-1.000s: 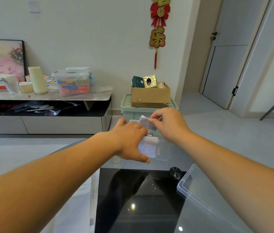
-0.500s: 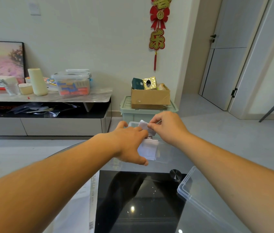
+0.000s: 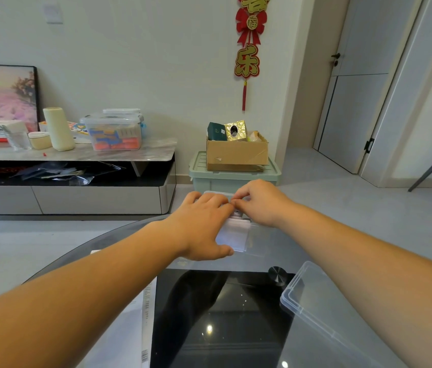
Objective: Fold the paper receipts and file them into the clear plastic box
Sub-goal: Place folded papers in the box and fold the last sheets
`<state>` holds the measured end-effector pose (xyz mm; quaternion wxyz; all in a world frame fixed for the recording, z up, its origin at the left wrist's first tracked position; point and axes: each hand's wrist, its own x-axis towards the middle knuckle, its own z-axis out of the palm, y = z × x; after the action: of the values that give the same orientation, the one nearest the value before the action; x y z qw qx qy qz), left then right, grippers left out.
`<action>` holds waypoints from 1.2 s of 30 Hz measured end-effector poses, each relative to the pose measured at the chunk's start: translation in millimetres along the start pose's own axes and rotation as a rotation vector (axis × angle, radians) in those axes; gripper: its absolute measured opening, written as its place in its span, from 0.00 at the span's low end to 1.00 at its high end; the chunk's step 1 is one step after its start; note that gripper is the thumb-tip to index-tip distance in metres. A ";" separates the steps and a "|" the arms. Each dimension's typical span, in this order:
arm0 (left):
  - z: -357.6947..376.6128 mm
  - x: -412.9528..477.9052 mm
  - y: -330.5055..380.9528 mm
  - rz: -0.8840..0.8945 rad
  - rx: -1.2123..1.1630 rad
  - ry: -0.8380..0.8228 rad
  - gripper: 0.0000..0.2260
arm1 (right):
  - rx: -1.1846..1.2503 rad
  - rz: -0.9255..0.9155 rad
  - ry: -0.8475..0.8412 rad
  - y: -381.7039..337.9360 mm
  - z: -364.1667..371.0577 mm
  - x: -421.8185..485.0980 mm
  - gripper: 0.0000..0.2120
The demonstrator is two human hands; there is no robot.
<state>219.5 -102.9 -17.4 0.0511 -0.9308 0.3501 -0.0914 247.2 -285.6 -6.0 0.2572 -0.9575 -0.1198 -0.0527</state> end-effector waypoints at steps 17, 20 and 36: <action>-7.9 4.4 3.8 -0.073 -0.132 -0.107 0.38 | 0.039 0.086 -0.100 16.1 -9.5 -21.6 0.30; -14.6 -4.7 3.5 -0.068 -0.101 0.027 0.39 | -0.011 -0.006 0.019 13.5 -14.6 -30.9 0.32; -20.8 -253.2 29.0 -0.400 -0.209 -0.184 0.31 | 0.028 -0.248 -0.307 -105.6 25.5 -228.6 0.18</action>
<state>9.8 42.1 -35.6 -0.0327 -0.9863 0.1603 0.0224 0.3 -230.4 -14.5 0.2407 -0.9285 -0.2753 0.0642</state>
